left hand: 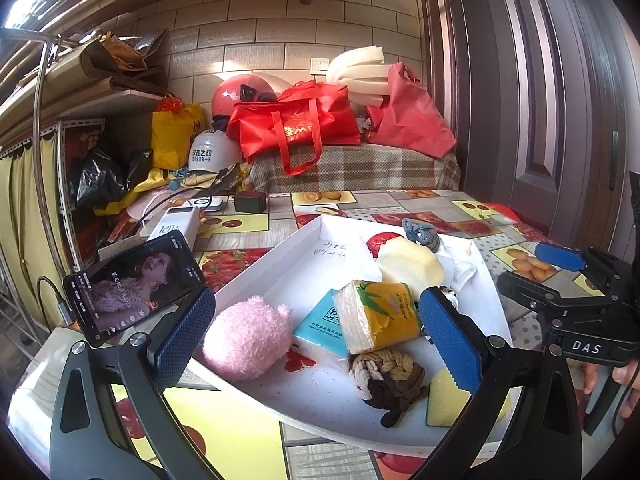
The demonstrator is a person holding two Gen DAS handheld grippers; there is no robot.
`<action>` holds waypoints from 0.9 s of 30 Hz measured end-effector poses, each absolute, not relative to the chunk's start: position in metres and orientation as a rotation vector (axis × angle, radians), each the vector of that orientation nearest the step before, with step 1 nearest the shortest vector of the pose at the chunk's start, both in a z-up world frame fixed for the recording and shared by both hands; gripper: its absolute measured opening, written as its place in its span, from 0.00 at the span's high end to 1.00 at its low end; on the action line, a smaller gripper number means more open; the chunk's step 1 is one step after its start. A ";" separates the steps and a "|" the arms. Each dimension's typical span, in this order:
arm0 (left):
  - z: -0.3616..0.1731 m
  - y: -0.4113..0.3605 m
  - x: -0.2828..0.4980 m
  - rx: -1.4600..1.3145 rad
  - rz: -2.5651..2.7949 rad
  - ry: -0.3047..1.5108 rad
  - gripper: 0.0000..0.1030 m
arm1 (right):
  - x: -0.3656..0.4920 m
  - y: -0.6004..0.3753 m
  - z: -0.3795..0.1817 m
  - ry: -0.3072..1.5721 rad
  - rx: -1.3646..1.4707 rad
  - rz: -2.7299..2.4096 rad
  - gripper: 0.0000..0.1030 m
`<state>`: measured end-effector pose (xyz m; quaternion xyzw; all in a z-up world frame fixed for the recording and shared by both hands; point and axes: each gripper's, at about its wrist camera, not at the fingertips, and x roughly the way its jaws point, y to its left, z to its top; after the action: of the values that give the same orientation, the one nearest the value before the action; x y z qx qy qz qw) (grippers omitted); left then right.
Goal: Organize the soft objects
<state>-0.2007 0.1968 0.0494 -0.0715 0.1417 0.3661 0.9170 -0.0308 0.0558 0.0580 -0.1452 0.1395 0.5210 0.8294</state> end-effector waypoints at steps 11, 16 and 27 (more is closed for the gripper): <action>0.049 0.163 -0.184 -0.135 0.705 0.328 0.00 | -0.008 -0.029 0.061 0.393 -0.122 1.052 0.18; 0.050 0.131 -0.172 -0.122 0.651 0.358 0.00 | -0.008 -0.066 0.068 0.348 -0.003 0.996 0.16; 0.060 0.097 -0.176 -0.113 0.741 0.312 0.00 | -0.035 -0.099 0.075 0.191 -0.007 0.876 0.15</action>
<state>-0.1760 0.0967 0.0599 -0.0549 0.1519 0.3606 0.9186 -0.0350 -0.0993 0.0747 -0.0033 0.0923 0.4235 0.9012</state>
